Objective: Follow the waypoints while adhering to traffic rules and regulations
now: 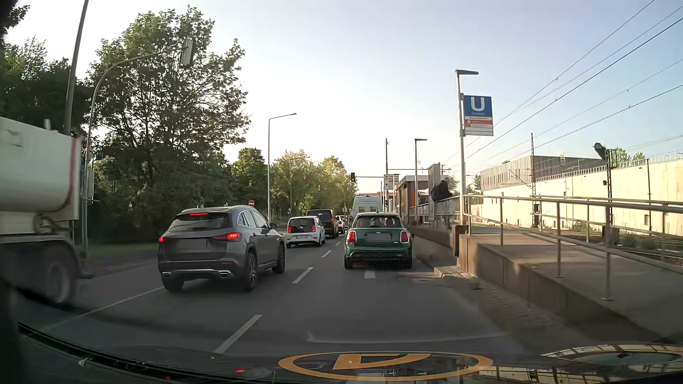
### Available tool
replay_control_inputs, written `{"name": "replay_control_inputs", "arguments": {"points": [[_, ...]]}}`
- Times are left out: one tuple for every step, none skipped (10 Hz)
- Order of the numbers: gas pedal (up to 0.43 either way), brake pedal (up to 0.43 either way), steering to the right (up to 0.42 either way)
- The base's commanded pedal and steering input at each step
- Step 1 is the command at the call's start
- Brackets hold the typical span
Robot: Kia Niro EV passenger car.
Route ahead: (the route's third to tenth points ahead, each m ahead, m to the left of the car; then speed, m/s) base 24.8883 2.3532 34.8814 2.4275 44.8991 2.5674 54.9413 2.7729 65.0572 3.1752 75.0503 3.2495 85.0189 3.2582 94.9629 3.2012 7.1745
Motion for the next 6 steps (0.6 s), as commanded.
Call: {"name": "replay_control_inputs", "arguments": {"points": [[0.228, 0.0, 0.001], [0.24, 0.0, 0.001], [0.24, 0.0, 0.001], [0.248, 0.0, 0.001], [0.26, 0.0, 0.0], [0.26, 0.0, 0.0]]}}
